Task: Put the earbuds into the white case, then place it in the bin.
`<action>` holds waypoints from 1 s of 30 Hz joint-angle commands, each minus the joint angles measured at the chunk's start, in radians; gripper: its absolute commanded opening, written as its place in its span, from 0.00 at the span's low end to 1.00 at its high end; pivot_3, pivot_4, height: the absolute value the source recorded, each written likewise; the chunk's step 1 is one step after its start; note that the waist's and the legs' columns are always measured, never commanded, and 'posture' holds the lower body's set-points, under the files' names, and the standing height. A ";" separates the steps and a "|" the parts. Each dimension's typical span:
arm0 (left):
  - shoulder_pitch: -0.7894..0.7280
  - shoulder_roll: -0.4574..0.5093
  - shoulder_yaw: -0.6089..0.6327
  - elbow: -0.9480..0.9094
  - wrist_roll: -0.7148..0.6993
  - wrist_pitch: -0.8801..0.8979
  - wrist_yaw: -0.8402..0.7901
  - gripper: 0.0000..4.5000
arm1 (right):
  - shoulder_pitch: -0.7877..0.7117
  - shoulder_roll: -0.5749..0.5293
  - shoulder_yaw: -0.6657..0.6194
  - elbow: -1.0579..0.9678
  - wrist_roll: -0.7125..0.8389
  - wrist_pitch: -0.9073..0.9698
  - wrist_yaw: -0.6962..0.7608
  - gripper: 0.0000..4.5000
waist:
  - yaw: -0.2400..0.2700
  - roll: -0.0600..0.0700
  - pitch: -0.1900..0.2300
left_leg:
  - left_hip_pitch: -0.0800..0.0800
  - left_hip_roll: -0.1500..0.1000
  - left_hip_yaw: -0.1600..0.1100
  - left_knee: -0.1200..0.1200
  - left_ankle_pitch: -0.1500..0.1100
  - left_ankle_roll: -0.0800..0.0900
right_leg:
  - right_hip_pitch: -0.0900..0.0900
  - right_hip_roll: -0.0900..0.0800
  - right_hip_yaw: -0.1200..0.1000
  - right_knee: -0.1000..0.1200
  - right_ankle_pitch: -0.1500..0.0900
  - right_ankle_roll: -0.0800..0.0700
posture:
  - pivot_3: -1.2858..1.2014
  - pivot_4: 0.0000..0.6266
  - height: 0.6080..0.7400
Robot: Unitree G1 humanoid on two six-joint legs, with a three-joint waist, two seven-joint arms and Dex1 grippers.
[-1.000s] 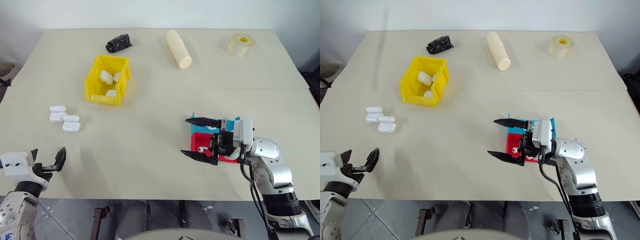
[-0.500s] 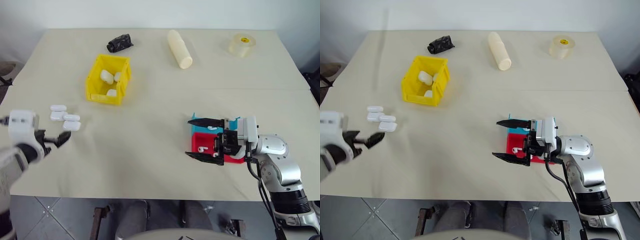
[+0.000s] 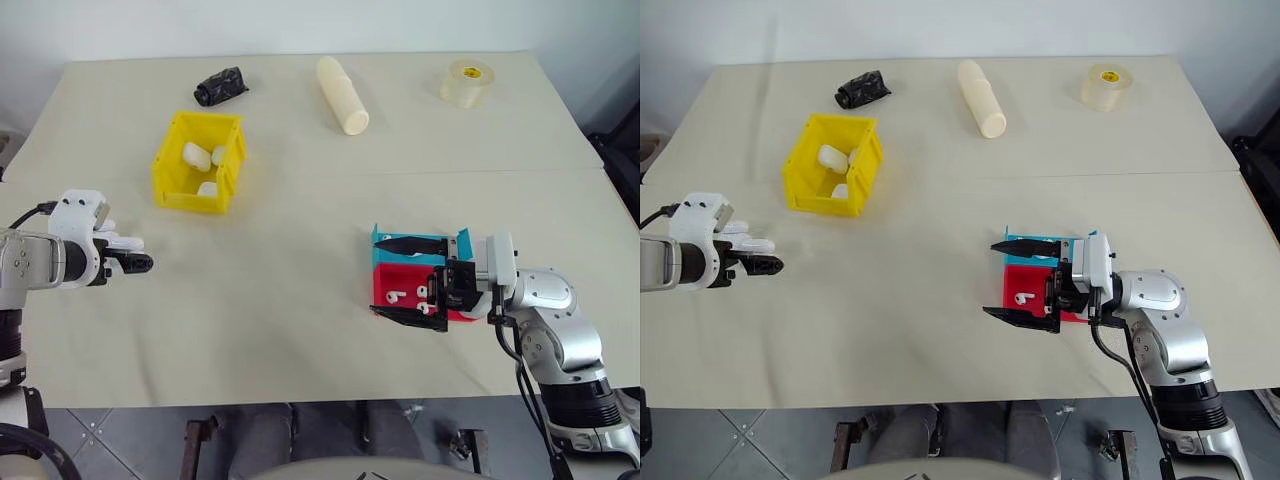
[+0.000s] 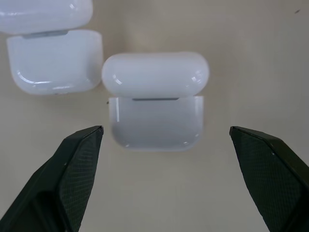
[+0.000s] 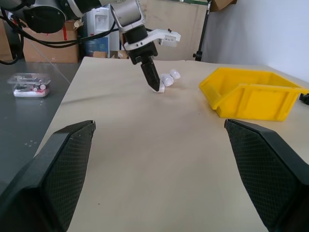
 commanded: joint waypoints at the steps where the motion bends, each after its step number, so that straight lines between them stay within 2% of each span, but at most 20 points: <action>1: -0.019 -0.003 0.001 0.014 0.031 0.002 -0.011 0.99 | 0.016 0.007 -0.004 -0.043 0.005 -0.012 -0.013 1.00 | 0.003 0.000 0.000 | 0.000 0.000 0.000 0.000 0.000 0.000 | 0.000 0.000 0.000 0.000 0.000 0.000 | 0.52 0.24 1.00; 19: -0.047 -0.051 -0.033 0.078 0.102 -0.049 -0.048 0.99 | 0.017 0.021 0.005 -0.044 -0.008 -0.017 -0.024 1.00 | 0.004 0.000 0.000 | 0.000 0.000 0.000 0.001 0.000 0.000 | 0.000 0.000 0.000 0.001 0.000 0.000 | 0.52 0.24 1.00; 20: -0.042 -0.048 -0.033 0.076 0.106 -0.051 -0.047 0.91 | 0.020 0.024 0.006 -0.044 -0.010 -0.019 -0.025 1.00 | 0.004 0.000 0.000 | 0.000 0.000 0.000 0.001 0.000 0.000 | 0.000 0.000 0.000 0.001 0.000 0.000 | 0.52 0.24 1.00; 21: -0.037 -0.045 -0.035 0.073 0.107 -0.052 -0.050 0.87 | 0.022 0.026 0.007 -0.045 -0.011 -0.020 -0.026 1.00 | 0.004 0.000 0.000 | 0.000 0.000 0.000 0.001 0.000 0.000 | 0.000 0.000 0.000 0.001 0.000 0.000 | 0.52 0.24 1.00; 25: -0.025 -0.045 -0.016 0.061 0.109 -0.035 -0.051 0.62 | 0.026 0.029 0.006 -0.046 -0.013 -0.019 -0.030 1.00 | 0.002 0.000 0.000 | 0.000 0.000 0.000 0.001 0.000 0.000 | 0.000 0.000 0.000 0.001 0.000 0.000 | 0.52 0.24 1.00; 28: -0.003 -0.046 0.014 0.032 0.104 -0.030 -0.054 0.61 | 0.027 0.029 0.006 -0.046 -0.015 -0.021 -0.033 1.00 | 0.001 0.000 0.000 | 0.000 0.000 0.000 0.001 0.000 0.000 | 0.000 0.000 0.000 0.001 0.000 0.000 | 0.52 0.24 1.00; 30: 0.035 -0.062 0.083 -0.024 0.077 -0.027 -0.069 0.61 | 0.031 0.026 0.002 -0.046 -0.016 -0.023 -0.034 1.00 | 0.000 0.000 0.000 | 0.000 0.000 0.000 0.001 0.000 0.000 | 0.000 0.000 0.001 0.001 0.000 0.000 | 0.52 0.24 1.00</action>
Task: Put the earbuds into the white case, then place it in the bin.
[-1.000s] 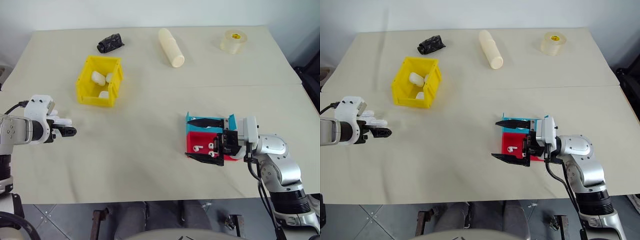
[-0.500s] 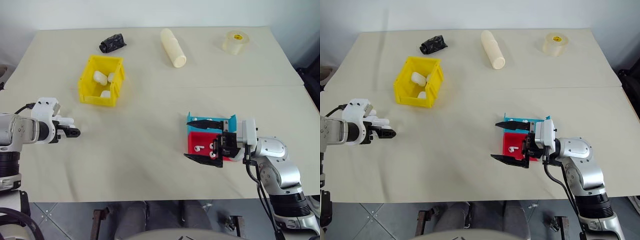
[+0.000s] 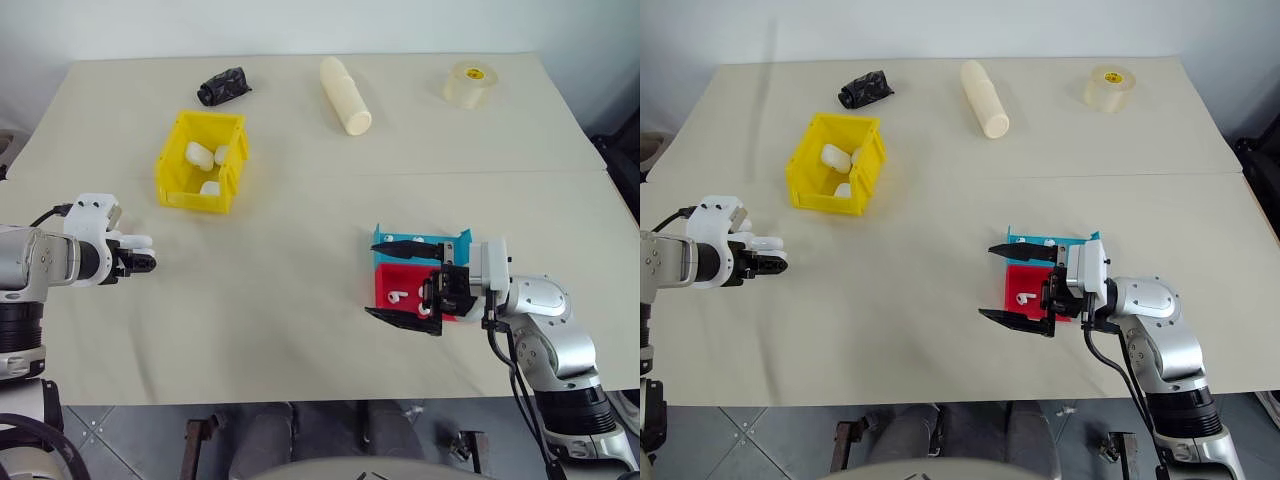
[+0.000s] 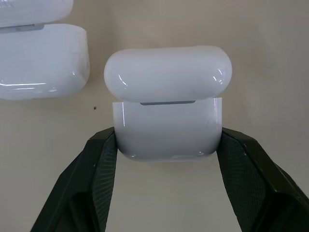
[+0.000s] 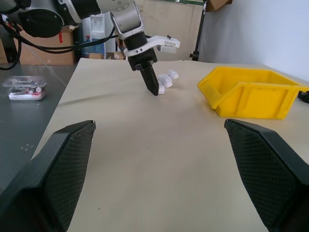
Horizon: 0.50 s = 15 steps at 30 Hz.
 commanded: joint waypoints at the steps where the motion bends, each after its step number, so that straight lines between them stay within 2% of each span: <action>1: 0.074 -0.015 0.122 -0.107 -0.026 -0.001 -0.030 0.61 | 0.009 -0.002 -0.008 -0.038 0.003 -0.018 -0.005 1.00 | -0.001 0.000 0.000 | 0.000 0.000 0.000 0.000 0.000 0.000 | -0.001 0.000 0.000 0.000 0.000 0.000 | 0.52 0.24 1.00; 2: 0.098 -0.022 0.147 -0.136 -0.035 -0.009 -0.040 0.61 | 0.011 -0.005 -0.010 -0.037 0.003 -0.019 -0.004 1.00 | -0.001 0.000 0.000 | 0.000 0.000 0.001 0.000 0.000 0.000 | -0.001 0.000 0.001 0.000 0.000 0.000 | 0.52 0.24 1.00; 4: 0.189 -0.066 0.238 -0.238 -0.075 -0.154 -0.106 0.61 | 0.016 -0.013 -0.021 -0.032 0.001 -0.020 -0.004 1.00 | 0.002 0.000 0.000 | -0.001 0.000 0.001 0.000 0.000 0.000 | -0.001 0.000 0.000 0.000 0.000 0.000 | 0.52 0.24 1.00; 8: 0.372 -0.147 0.345 -0.386 -0.105 -0.528 -0.272 0.61 | 0.024 -0.029 -0.041 -0.023 0.002 -0.019 -0.003 1.00 | 0.004 0.000 0.000 | -0.002 0.001 0.001 0.001 0.000 0.000 | -0.001 -0.001 0.000 -0.002 0.000 0.000 | 0.52 0.24 1.00; 11: 0.470 -0.292 0.433 -0.454 -0.184 -0.818 -0.417 0.61 | 0.030 -0.046 -0.056 -0.018 0.002 -0.016 -0.005 1.00 | 0.006 0.000 0.000 | -0.002 0.001 0.001 0.002 0.000 0.000 | 0.000 -0.001 0.000 -0.005 0.000 0.000 | 0.52 0.24 1.00; 15: 0.539 -0.392 0.345 -0.497 -0.193 -1.034 -0.545 0.61 | 0.047 -0.076 -0.085 -0.024 0.006 -0.008 -0.010 1.00 | 0.009 0.000 0.000 | -0.001 0.002 0.002 0.002 0.000 0.000 | 0.003 -0.002 -0.002 -0.008 0.000 0.000 | 0.52 0.24 1.00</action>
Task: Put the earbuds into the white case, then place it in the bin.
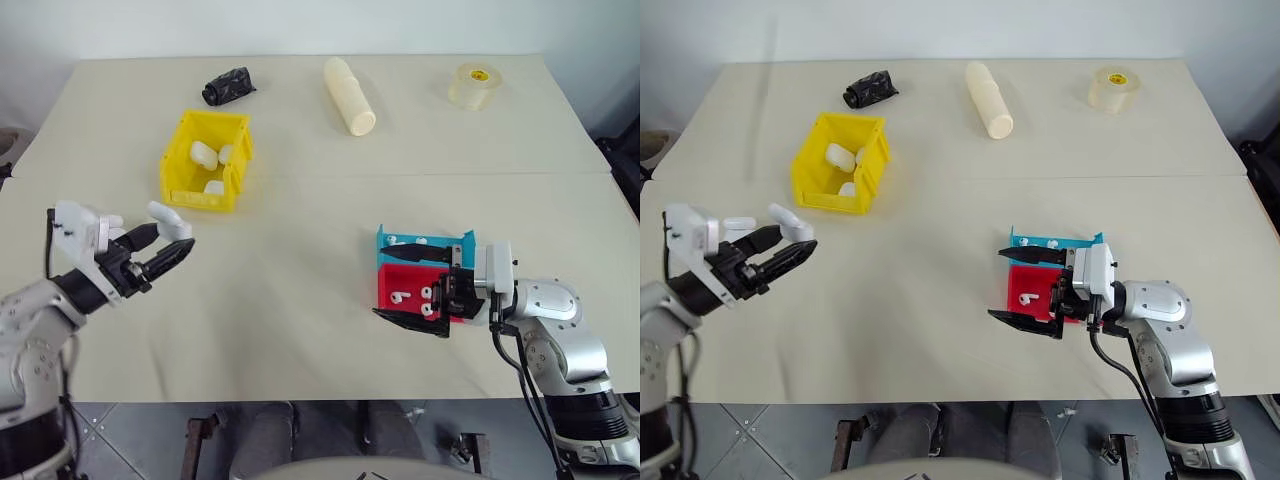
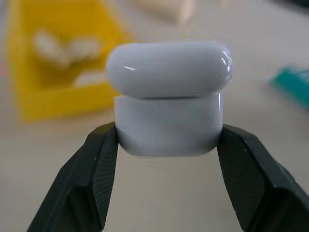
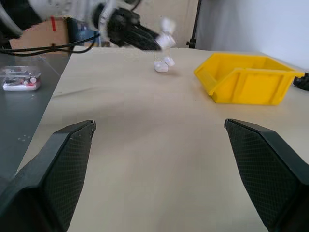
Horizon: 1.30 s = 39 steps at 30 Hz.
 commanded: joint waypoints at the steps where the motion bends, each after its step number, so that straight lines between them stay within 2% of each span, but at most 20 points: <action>1: 0.012 -0.045 -0.051 -0.054 -0.022 -0.172 -0.075 0.61 | 0.013 -0.031 -0.051 -0.028 0.016 -0.005 -0.006 1.00 | 0.005 0.000 0.000 | 0.001 0.000 0.000 0.000 0.000 0.000 | 0.001 0.000 0.000 0.000 0.000 0.000 | 0.52 0.24 1.00; 7: -0.038 -0.157 -0.304 0.008 0.058 -0.405 -0.163 0.61 | 0.098 -0.113 -0.173 -0.051 0.023 0.002 -0.023 1.00 | 0.024 0.000 0.000 | 0.003 -0.001 0.000 0.001 0.000 0.001 | 0.004 0.000 0.000 0.000 0.000 0.001 | 0.52 0.24 1.00; 15: -0.159 -0.315 -0.556 0.186 0.119 -0.638 -0.278 0.61 | 0.331 -0.196 -0.421 -0.075 0.026 -0.010 -0.034 1.00 | 0.025 0.001 0.000 | 0.003 -0.002 0.002 0.001 -0.001 0.002 | 0.005 0.001 -0.001 -0.002 0.001 0.001 | 0.52 0.24 1.00; 20: -0.239 -0.378 -0.640 0.278 0.111 -0.731 -0.357 0.61 | 0.468 -0.211 -0.549 -0.053 0.014 -0.035 -0.003 1.00 | 0.024 0.000 0.000 | 0.004 -0.003 0.004 0.001 -0.001 0.002 | 0.006 0.002 0.000 -0.001 0.001 0.002 | 0.52 0.24 1.00; 27: -0.300 -0.405 -0.660 0.323 0.035 -0.739 -0.441 0.61 | 0.602 -0.211 -0.632 -0.022 -0.022 -0.073 0.031 1.00 | 0.023 0.001 0.000 | 0.005 -0.002 0.005 0.002 0.000 0.003 | 0.006 0.003 0.001 -0.001 0.001 0.002 | 0.52 0.24 1.00; 30: -0.307 -0.412 -0.665 0.340 0.030 -0.765 -0.470 0.61 | 0.614 -0.267 -0.605 -0.090 -0.071 0.031 -0.034 1.00 | 0.022 0.001 -0.001 | 0.005 -0.002 0.005 0.002 0.000 0.003 | 0.006 0.002 0.001 -0.001 0.001 0.002 | 0.52 0.24 1.00; 34: -0.313 -0.424 -0.675 0.357 0.037 -0.769 -0.479 0.61 | 0.534 -0.399 -0.506 -0.256 -0.040 0.358 -0.181 1.00 | 0.020 0.002 -0.001 | 0.006 0.000 0.007 0.002 0.000 0.003 | 0.006 0.003 0.003 -0.001 0.001 0.003 | 0.52 0.24 1.00; 37: -0.314 -0.419 -0.682 0.368 0.051 -0.775 -0.488 0.61 | 0.431 -0.530 -0.418 -0.359 0.032 0.603 -0.232 1.00 | 0.025 0.002 -0.001 | 0.005 0.000 0.005 0.002 0.000 0.003 | 0.005 0.002 0.002 -0.001 0.001 0.003 | 0.52 0.24 1.00; 39: -0.312 -0.407 -0.684 0.370 0.054 -0.767 -0.488 0.61 | 0.349 -0.575 -0.367 -0.386 0.071 0.697 -0.258 1.00 | 0.027 0.002 -0.001 | 0.003 0.000 0.004 0.003 0.000 0.003 | 0.005 0.002 0.001 -0.003 0.002 0.003 | 0.52 0.24 1.00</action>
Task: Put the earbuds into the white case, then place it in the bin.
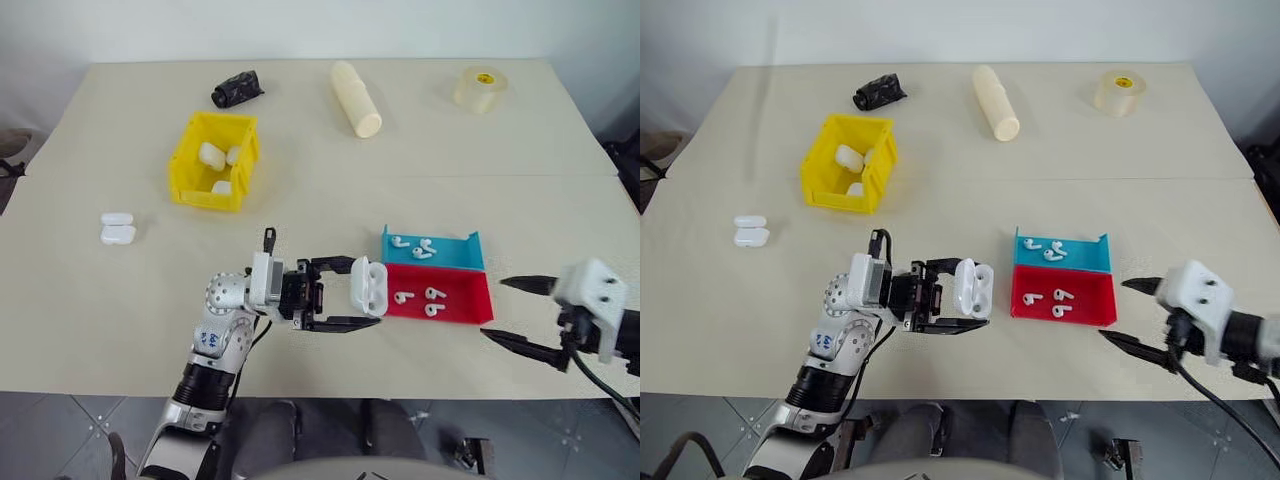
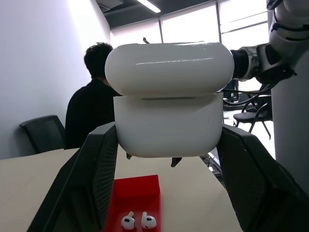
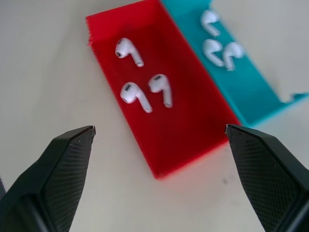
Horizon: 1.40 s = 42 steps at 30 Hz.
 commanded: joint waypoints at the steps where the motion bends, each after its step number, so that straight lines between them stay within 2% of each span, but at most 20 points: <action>1: -0.003 0.017 0.001 -0.018 -0.007 -0.004 -0.004 0.61 | -0.123 -0.068 0.083 -0.073 0.079 0.181 -0.051 1.00 | 0.002 0.000 0.000 | 0.000 0.000 -0.001 0.001 0.000 0.000 | 0.000 0.000 -0.001 0.000 0.000 0.000 | 0.52 0.24 1.00; 6: 0.024 0.033 0.004 -0.047 -0.014 0.004 0.014 0.61 | -0.301 -0.145 0.320 -0.105 -0.008 0.243 -0.079 1.00 | 0.003 0.000 0.000 | -0.002 -0.001 -0.003 0.000 0.000 0.000 | 0.001 -0.001 -0.003 -0.004 0.000 0.001 | 0.52 0.24 1.00; 12: 0.039 0.041 0.001 -0.067 -0.006 0.002 0.037 0.61 | -0.399 -0.165 0.514 -0.111 -0.152 0.192 -0.076 1.00 | -0.001 0.000 0.000 | -0.003 -0.001 -0.004 -0.001 0.000 0.001 | 0.000 -0.001 -0.003 -0.005 0.000 0.001 | 0.52 0.24 1.00; 23: 0.037 0.040 -0.011 -0.069 0.001 0.005 0.056 0.61 | -0.518 -0.136 0.671 -0.067 -0.319 0.054 0.022 1.00 | -0.003 0.000 0.000 | -0.003 -0.001 -0.003 -0.001 0.000 0.001 | 0.000 -0.001 -0.003 -0.004 0.000 0.001 | 0.52 0.24 1.00; 26: 0.040 0.040 -0.015 -0.078 0.000 0.011 0.063 0.61 | -0.547 -0.122 0.704 -0.053 -0.350 0.031 0.051 0.86 | -0.003 0.000 0.000 | -0.003 -0.001 -0.003 -0.001 0.000 0.001 | 0.000 -0.001 -0.003 -0.004 0.000 0.001 | 0.52 0.24 1.00; 32: 0.043 0.042 -0.021 -0.085 -0.001 0.014 0.074 0.61 | -0.588 -0.092 0.754 -0.017 -0.406 -0.012 0.108 0.39 | -0.003 0.000 0.000 | -0.003 -0.001 -0.003 -0.001 0.000 0.001 | 0.000 -0.001 -0.003 -0.004 0.000 0.001 | 0.52 0.24 1.00; 42: 0.050 0.042 -0.025 -0.099 0.001 0.017 0.089 0.61 | -0.639 -0.061 0.789 0.056 -0.492 -0.082 0.185 0.39 | -0.003 0.000 0.000 | -0.003 -0.001 -0.003 -0.001 0.000 0.000 | 0.000 -0.001 -0.003 -0.004 0.000 0.001 | 0.52 0.24 1.00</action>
